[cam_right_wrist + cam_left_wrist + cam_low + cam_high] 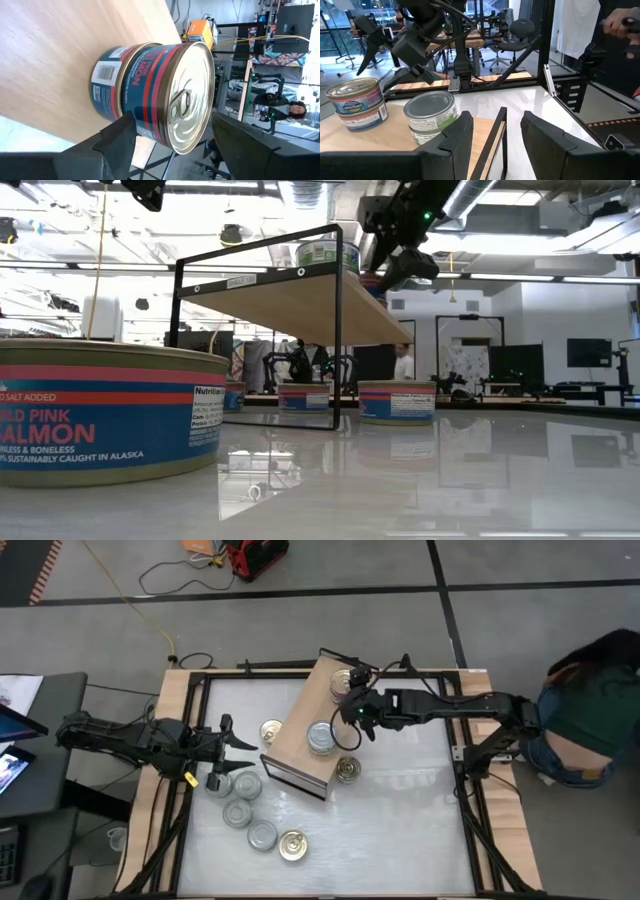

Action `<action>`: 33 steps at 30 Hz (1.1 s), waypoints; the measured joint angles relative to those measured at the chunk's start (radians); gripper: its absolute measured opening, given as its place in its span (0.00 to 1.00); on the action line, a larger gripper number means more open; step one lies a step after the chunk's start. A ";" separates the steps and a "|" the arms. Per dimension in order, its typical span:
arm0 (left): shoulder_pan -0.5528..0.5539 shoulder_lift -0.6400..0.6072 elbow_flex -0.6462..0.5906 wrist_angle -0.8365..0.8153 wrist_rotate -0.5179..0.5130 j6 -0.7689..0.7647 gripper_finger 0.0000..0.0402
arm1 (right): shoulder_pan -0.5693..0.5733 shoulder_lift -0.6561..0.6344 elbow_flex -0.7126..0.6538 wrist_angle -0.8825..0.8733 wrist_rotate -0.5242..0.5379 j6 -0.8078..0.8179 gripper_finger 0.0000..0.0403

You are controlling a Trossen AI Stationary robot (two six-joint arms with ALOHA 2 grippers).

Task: Stack canned seafood by type on shelf
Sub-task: Stack the blue tuna can on top of the other blue tuna can

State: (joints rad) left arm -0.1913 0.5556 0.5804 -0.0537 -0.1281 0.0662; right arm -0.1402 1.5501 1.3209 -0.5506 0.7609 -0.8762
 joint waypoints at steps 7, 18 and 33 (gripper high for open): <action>0.000 0.000 0.000 0.000 0.013 -0.019 0.40 | 0.064 -0.014 0.000 -0.044 0.054 0.138 0.73; 0.000 0.000 0.000 -0.001 0.041 -0.004 0.40 | 0.108 -0.092 -0.092 -0.258 -0.500 1.184 0.72; 0.000 0.000 0.000 -0.002 0.038 -0.021 0.40 | 0.131 -0.084 -0.453 0.112 -0.644 1.594 0.66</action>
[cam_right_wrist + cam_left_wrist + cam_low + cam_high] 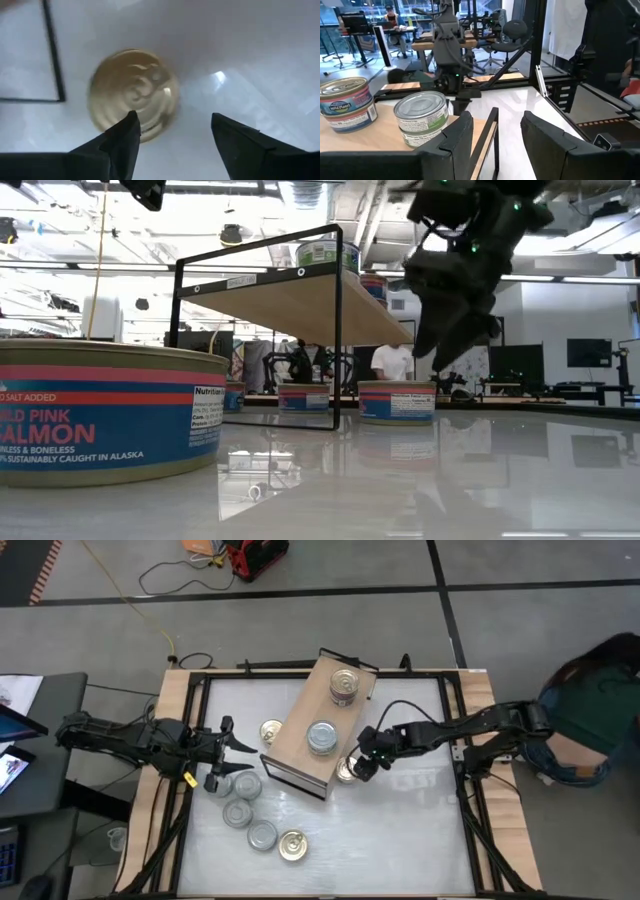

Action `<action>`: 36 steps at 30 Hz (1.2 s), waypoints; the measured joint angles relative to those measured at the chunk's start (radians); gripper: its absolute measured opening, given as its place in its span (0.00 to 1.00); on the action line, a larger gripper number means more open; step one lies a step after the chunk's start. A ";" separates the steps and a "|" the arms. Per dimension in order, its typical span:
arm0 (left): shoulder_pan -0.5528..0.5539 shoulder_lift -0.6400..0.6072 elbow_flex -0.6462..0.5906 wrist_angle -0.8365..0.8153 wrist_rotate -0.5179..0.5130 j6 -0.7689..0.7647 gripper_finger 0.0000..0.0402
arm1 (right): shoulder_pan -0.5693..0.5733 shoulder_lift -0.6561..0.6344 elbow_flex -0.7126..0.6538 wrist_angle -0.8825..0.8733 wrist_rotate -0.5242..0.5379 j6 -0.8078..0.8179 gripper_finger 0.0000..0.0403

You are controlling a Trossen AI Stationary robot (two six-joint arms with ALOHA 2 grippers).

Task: Stack canned seafood by type on shelf
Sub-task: Stack the blue tuna can on top of the other blue tuna can

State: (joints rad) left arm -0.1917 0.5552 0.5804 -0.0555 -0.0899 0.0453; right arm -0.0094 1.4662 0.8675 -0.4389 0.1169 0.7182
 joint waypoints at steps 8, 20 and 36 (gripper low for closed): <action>0.000 0.000 0.000 -0.007 0.000 -0.003 0.40 | -0.008 0.001 -0.065 0.100 -0.017 0.042 0.52; 0.000 0.000 0.000 -0.008 0.000 -0.003 0.40 | -0.004 0.089 -0.064 0.135 -0.011 0.036 0.31; 0.000 0.000 0.000 -0.045 0.006 -0.016 0.40 | -0.026 0.078 -0.070 -0.244 0.047 0.041 0.12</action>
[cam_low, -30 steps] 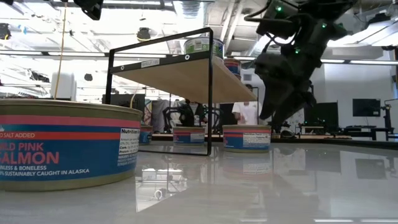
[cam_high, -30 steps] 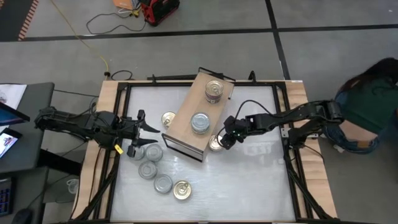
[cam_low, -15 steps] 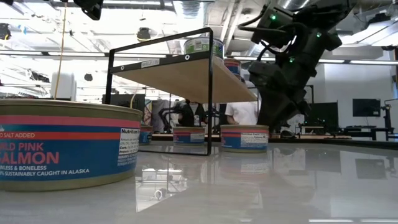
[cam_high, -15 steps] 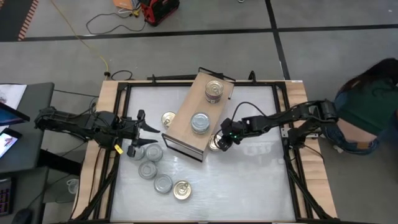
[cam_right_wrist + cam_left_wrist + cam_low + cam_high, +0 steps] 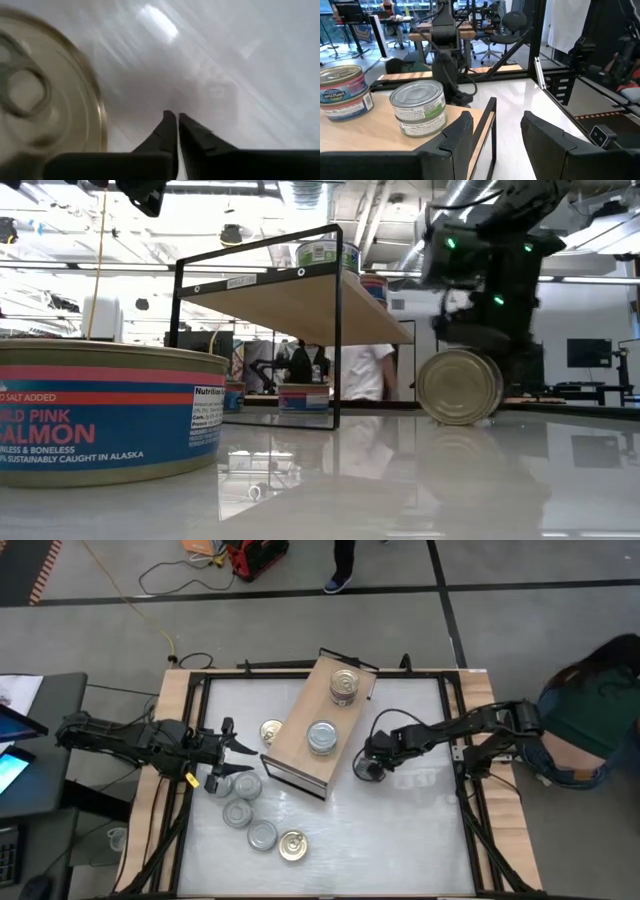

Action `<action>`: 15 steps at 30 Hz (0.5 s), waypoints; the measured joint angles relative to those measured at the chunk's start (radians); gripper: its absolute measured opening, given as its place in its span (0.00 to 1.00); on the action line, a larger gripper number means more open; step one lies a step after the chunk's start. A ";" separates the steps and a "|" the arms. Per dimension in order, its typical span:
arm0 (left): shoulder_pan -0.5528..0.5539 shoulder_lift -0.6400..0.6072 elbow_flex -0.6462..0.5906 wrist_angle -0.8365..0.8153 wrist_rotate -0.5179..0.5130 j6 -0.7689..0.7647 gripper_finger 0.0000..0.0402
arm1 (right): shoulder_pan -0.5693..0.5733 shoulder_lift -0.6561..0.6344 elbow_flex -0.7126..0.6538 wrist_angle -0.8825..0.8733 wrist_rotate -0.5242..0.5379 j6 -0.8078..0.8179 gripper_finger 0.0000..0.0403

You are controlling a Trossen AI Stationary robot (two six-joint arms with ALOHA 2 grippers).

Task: Stack canned seafood by type on shelf
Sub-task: Stack the blue tuna can on top of the other blue tuna can

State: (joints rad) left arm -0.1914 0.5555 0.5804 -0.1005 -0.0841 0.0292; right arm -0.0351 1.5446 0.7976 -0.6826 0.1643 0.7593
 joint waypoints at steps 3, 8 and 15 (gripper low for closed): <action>0.000 0.000 0.000 0.000 0.000 0.000 0.40 | 0.000 -0.052 0.012 -0.085 0.047 -0.025 0.16; 0.000 0.000 0.000 0.000 0.001 0.001 0.40 | 0.049 -0.173 0.087 -0.249 0.127 -0.153 0.17; 0.000 0.000 0.000 0.005 -0.061 0.027 0.40 | 0.202 -0.293 0.123 -0.241 0.091 -0.259 0.28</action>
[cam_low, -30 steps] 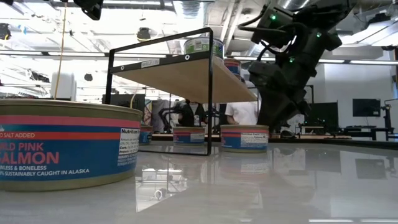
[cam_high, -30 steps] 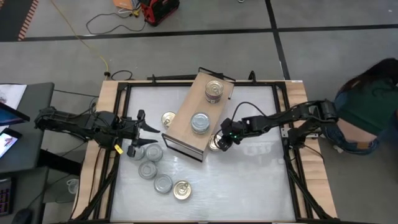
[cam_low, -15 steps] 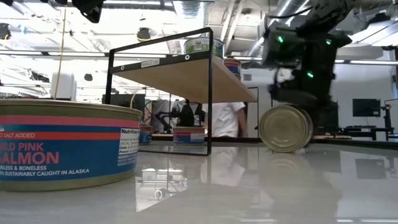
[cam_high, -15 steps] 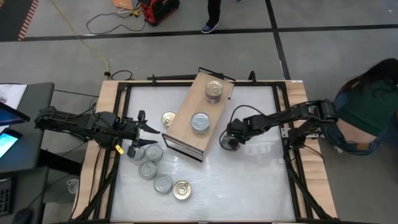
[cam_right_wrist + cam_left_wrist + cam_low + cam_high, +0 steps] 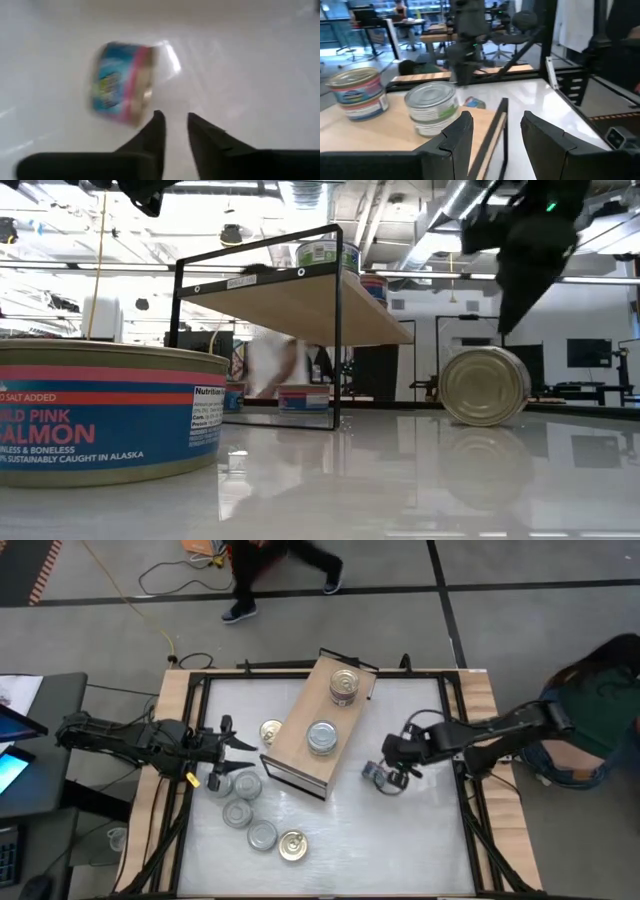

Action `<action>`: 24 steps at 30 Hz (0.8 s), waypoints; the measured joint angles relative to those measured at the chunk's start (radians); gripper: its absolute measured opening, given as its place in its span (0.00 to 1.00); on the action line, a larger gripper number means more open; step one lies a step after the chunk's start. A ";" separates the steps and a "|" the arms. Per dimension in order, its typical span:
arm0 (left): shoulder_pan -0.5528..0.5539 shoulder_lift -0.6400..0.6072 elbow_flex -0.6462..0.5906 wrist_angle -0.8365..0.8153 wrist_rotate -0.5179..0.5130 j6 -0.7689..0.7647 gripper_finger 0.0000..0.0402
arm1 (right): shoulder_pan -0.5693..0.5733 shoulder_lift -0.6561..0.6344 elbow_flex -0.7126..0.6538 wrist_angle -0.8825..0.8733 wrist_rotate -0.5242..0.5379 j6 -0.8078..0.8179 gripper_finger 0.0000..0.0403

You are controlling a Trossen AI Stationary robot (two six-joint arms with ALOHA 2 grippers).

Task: Stack canned seafood by type on shelf
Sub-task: Stack the blue tuna can on top of the other blue tuna can

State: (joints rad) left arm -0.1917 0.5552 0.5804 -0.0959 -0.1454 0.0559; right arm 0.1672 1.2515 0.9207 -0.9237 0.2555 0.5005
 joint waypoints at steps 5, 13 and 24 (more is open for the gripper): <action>0.000 0.000 0.000 0.005 -0.028 0.001 0.40 | 0.105 -0.016 0.000 0.039 -0.009 0.069 0.57; 0.000 0.001 0.000 0.049 -0.028 0.004 0.40 | 0.167 0.124 0.000 0.137 0.122 0.180 0.90; 0.000 0.001 0.000 0.034 -0.015 -0.018 0.40 | 0.167 0.301 0.000 0.153 0.191 0.232 0.83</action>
State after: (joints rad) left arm -0.1917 0.5560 0.5804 -0.0624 -0.1608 0.0383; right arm 0.3344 1.5521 0.9207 -0.7708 0.4465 0.7324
